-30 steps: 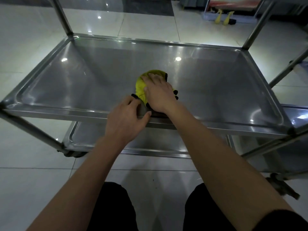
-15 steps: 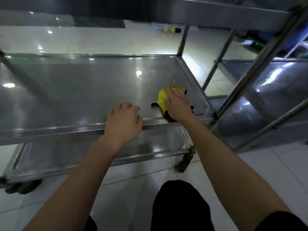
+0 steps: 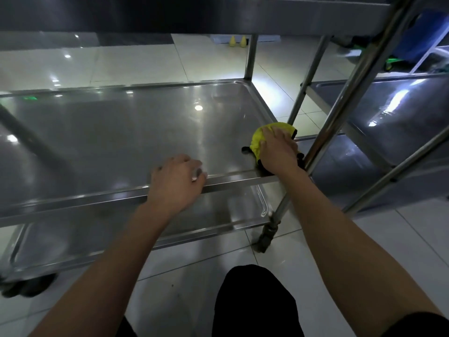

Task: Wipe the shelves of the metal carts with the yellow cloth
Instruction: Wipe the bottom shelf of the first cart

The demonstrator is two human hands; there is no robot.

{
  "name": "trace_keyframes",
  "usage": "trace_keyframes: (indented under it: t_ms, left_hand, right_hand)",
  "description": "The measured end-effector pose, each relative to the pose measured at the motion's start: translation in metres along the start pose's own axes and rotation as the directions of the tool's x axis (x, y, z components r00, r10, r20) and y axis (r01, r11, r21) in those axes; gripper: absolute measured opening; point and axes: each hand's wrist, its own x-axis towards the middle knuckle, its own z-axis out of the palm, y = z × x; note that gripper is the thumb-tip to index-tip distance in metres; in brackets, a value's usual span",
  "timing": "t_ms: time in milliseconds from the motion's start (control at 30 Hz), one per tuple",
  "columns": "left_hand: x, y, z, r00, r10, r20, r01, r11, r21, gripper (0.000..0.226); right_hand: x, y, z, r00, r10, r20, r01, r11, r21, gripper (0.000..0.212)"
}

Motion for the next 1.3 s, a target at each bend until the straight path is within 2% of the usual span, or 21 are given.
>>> trace_keyframes:
  t_ms: [200, 400, 600, 800, 933, 1067, 1167, 1300]
  left_hand:
    - [-0.007, -0.072, -0.036, 0.989, -0.115, -0.089, 0.125, 0.985, 0.118, 0.032]
    - [-0.026, -0.124, -0.058, 0.972, -0.187, -0.141, 0.211, 0.961, 0.178, 0.026]
    - [-0.051, -0.149, -0.051, 0.976, -0.162, -0.143, 0.184, 0.971, 0.152, 0.029]
    - [-0.061, -0.161, -0.053, 0.98, -0.136, -0.148, 0.162, 0.971, 0.176, 0.035]
    - [-0.067, -0.165, -0.054, 0.98, -0.153, -0.126, 0.174, 0.969, 0.174, 0.04]
    - [-0.068, -0.163, -0.052, 0.98, -0.175, -0.098, 0.191, 0.964, 0.187, 0.042]
    - [-0.065, -0.16, -0.052, 0.974, -0.212, -0.08, 0.224, 0.955, 0.192, 0.04]
    - [-0.059, -0.144, -0.049, 0.958, -0.261, -0.115, 0.281, 0.936, 0.213, 0.035]
  right_hand:
    - [0.008, -0.031, 0.008, 0.995, -0.098, 0.014, 0.097, 0.993, 0.068, 0.048]
    - [0.016, -0.119, 0.026, 0.961, -0.274, 0.044, 0.271, 0.96, 0.076, 0.049]
    - [0.012, -0.243, 0.05, 0.881, -0.455, 0.127, 0.448, 0.89, 0.082, 0.05]
    - [-0.002, -0.356, 0.065, 0.715, -0.66, 0.232, 0.633, 0.751, 0.188, 0.051]
    - [-0.001, -0.361, 0.067, 0.684, -0.693, 0.229, 0.646, 0.721, 0.251, 0.051]
    - [-0.005, -0.355, 0.068, 0.699, -0.681, 0.216, 0.621, 0.729, 0.287, 0.051]
    - [-0.001, -0.342, 0.065, 0.73, -0.656, 0.189, 0.6, 0.749, 0.283, 0.051]
    - [0.019, -0.291, 0.059, 0.805, -0.575, 0.144, 0.528, 0.806, 0.267, 0.05]
